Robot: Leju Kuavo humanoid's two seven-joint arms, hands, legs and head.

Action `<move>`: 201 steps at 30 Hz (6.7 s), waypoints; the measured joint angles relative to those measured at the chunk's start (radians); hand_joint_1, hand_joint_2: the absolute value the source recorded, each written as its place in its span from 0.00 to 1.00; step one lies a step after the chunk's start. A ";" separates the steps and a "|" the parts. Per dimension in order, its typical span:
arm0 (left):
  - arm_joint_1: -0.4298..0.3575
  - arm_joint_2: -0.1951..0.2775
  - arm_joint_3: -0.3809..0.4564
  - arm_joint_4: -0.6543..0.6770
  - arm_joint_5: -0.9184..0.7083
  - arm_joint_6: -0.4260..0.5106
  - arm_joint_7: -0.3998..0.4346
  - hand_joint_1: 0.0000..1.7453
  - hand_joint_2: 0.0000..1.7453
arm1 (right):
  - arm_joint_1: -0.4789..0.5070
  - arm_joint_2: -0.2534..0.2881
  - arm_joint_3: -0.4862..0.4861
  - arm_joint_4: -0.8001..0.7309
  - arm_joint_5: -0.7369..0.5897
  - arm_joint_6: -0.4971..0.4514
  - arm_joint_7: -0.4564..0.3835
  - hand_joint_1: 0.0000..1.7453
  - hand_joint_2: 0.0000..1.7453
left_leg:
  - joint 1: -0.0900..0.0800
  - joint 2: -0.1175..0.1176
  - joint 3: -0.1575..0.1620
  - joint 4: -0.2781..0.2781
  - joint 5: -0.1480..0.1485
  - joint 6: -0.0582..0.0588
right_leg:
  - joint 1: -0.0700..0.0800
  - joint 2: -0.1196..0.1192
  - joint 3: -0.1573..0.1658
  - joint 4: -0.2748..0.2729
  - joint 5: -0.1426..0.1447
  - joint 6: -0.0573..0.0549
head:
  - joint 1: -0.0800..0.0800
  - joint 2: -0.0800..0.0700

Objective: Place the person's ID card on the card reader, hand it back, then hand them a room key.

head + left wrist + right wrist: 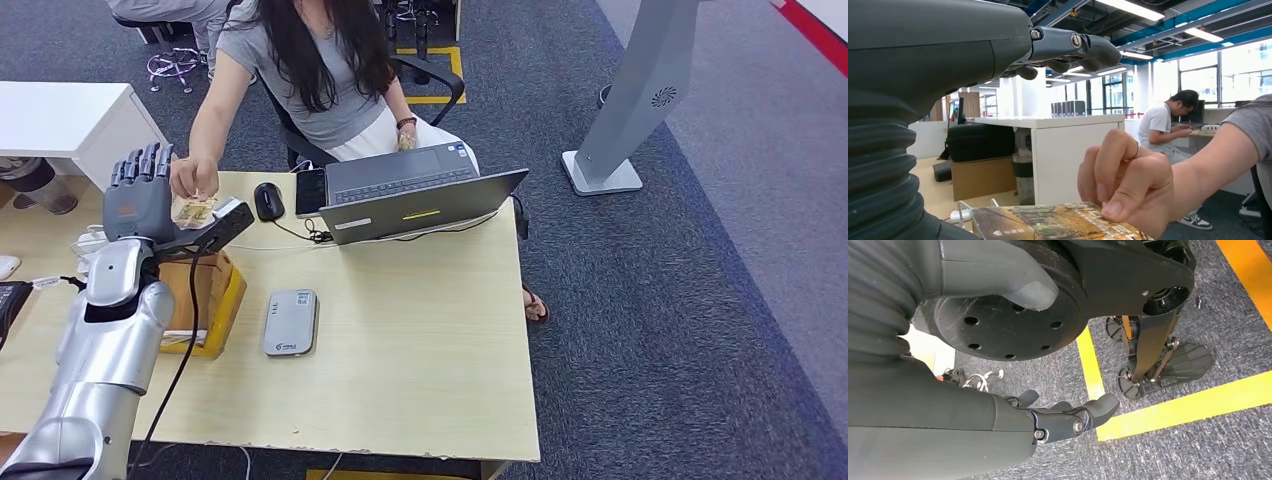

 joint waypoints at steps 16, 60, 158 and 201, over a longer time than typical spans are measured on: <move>0.001 0.008 -0.002 0.006 0.018 0.004 -0.002 1.00 1.00 | 0.000 0.000 0.000 0.000 0.006 0.001 0.000 0.00 1.00 | 0.000 0.000 0.000 0.000 0.000 0.000 | 0.000 0.000 0.000 0.000 0.000 0.000 | 0.000 0.000; 0.216 -0.087 -0.264 -0.124 0.109 -0.103 -0.086 1.00 1.00 | 0.002 0.015 -0.021 0.000 0.021 0.005 -0.023 0.00 1.00 | 0.000 -0.001 -0.001 0.000 0.000 0.000 | 0.000 0.000 -0.001 0.000 0.000 0.000 | 0.000 0.000; -0.180 -0.037 -0.110 0.082 0.024 0.163 -0.002 0.00 1.00 | -0.006 0.018 -0.056 0.000 0.168 0.011 0.008 0.00 1.00 | 0.000 -0.002 -0.004 0.000 0.004 0.001 | 0.000 -0.001 -0.003 0.001 0.003 0.000 | 0.000 0.000; 0.858 0.032 -0.076 -0.771 0.176 0.164 -0.126 0.00 1.00 | 0.019 0.033 -0.225 0.000 0.093 -0.073 0.000 0.00 1.00 | 0.000 -0.002 -0.004 -0.001 -0.001 0.000 | 0.000 -0.002 -0.004 0.001 -0.003 0.000 | -0.001 0.000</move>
